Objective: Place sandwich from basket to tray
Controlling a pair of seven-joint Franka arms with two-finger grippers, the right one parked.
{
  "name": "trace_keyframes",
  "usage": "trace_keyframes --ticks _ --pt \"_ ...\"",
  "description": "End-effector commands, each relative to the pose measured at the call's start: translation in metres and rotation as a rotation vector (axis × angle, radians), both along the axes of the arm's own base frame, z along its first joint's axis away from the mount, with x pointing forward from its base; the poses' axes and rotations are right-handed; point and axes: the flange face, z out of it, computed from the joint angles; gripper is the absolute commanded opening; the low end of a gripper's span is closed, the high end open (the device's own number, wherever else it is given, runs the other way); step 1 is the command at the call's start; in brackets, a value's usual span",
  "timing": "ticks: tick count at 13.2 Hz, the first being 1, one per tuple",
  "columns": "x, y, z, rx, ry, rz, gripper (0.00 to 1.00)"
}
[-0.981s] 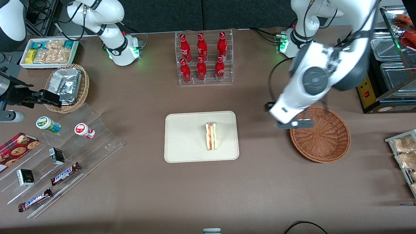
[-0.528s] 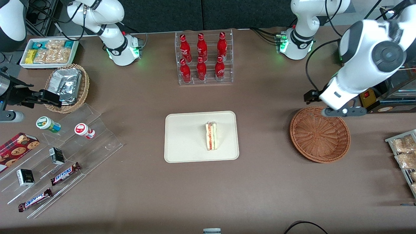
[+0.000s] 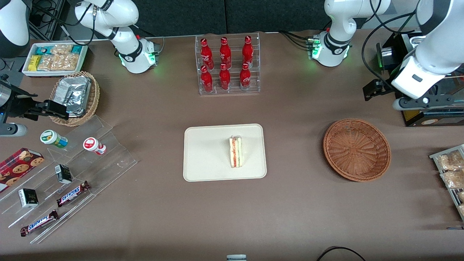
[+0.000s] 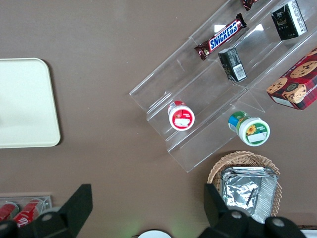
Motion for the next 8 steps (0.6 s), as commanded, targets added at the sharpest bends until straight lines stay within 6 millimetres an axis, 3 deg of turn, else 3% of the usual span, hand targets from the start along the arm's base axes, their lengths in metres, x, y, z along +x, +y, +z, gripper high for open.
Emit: trace_keyframes --ticks 1,8 --pt "0.000 0.001 0.009 0.011 0.008 -0.008 1.00" --pt "0.001 0.013 0.012 0.009 0.002 0.014 1.00"
